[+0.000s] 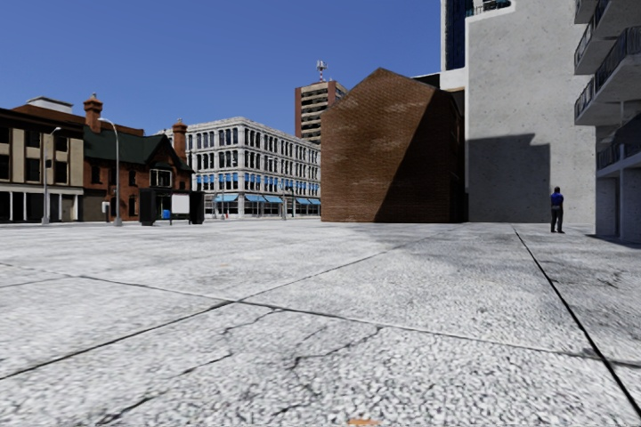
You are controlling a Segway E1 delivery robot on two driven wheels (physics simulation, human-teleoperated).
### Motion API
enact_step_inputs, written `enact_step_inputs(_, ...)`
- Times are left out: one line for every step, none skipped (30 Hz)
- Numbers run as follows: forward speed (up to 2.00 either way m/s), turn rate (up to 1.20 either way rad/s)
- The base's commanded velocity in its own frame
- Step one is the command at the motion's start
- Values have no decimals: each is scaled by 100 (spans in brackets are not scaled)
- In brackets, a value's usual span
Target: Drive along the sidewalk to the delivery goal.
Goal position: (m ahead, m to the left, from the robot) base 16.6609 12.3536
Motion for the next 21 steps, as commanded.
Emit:
enact_step_inputs(159,0)
enact_step_inputs(159,0)
enact_step_inputs(159,0)
enact_step_inputs(159,0)
enact_step_inputs(159,0)
enact_step_inputs(159,0)
enact_step_inputs(159,0)
enact_step_inputs(159,0)
enact_step_inputs(159,0)
enact_step_inputs(159,0)
enact_step_inputs(159,0)
enact_step_inputs(159,0)
enact_step_inputs(159,0)
enact_step_inputs(159,0)
enact_step_inputs(159,0)
enact_step_inputs(159,0)
enact_step_inputs(159,0)
enact_step_inputs(159,0)
enact_step_inputs(159,0)
enact_step_inputs(159,0)
enact_step_inputs(159,0)
